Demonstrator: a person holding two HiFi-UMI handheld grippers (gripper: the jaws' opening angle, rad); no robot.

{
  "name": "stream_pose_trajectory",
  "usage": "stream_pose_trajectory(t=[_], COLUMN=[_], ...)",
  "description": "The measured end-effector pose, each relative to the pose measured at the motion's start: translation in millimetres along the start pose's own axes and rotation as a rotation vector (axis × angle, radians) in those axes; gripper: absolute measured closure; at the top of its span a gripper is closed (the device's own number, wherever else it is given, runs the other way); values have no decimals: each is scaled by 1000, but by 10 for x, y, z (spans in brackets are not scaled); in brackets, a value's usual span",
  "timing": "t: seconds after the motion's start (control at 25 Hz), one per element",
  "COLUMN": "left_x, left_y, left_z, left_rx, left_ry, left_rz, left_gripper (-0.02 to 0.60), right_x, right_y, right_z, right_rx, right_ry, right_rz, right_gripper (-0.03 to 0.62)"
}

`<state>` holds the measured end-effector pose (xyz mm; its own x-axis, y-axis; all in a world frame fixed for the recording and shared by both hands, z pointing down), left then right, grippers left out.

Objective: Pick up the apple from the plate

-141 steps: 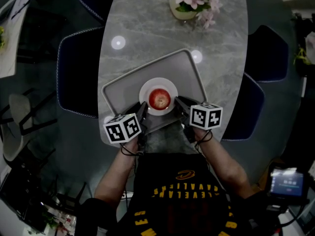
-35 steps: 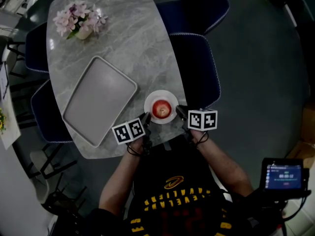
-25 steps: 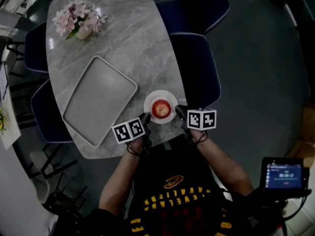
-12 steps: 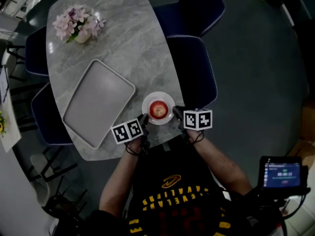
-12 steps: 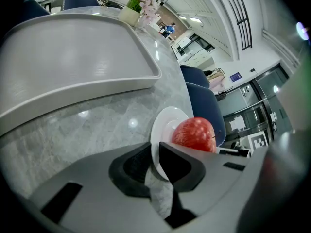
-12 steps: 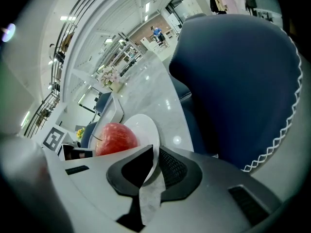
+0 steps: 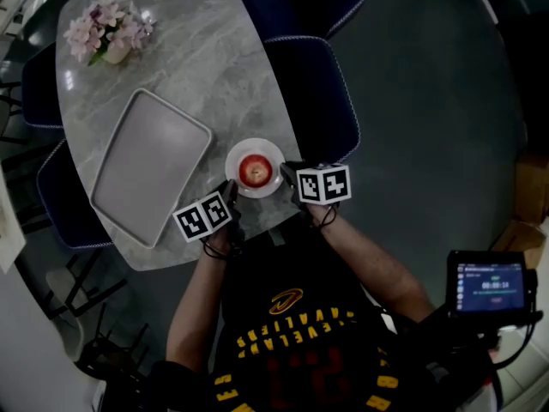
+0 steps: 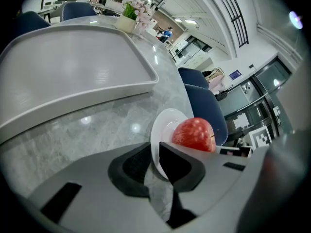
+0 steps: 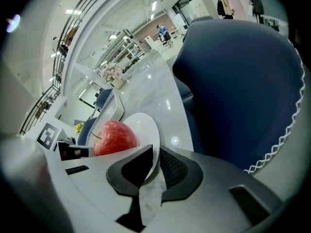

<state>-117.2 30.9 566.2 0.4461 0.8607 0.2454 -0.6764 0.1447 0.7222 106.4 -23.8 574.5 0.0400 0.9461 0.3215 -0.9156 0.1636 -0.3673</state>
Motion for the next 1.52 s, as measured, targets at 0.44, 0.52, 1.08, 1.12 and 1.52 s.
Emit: stream_pose_trajectory(t=[0.44, 0.52, 1.08, 1.12, 1.52], left_x=[-162, -186, -496, -510, -620], left_y=[-127, -194, -1190, -1253, -1510], left_z=[-306, -392, -1034, -1074, -1260], left_rx=[-6, 11, 207, 217, 247], left_ry=[-112, -157, -385, -398, -446], left_rz=[106, 130, 453, 464, 513], left_gripper=[534, 534, 580, 580, 580], right_x=[-176, -252, -662, -676, -790], right_y=[-5, 87, 905, 952, 1255], right_z=[-230, -337, -1097, -1135, -1350], right_rx=[39, -29, -269, -280, -357], right_ry=[-140, -213, -527, -541, -624], right_rz=[-111, -118, -287, -292, -349], right_gripper=[551, 551, 588, 589, 589])
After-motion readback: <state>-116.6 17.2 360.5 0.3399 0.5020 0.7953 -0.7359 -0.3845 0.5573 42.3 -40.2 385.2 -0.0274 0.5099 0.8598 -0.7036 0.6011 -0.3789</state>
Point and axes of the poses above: the fingertips, and each gripper's own axes: z forward along the fingers, y to its left, x out of its underside, the point moved 8 cm from there along -z, backward along the fingers, and after that the axes turned 12 degrees about x, right-handed, at the moved point
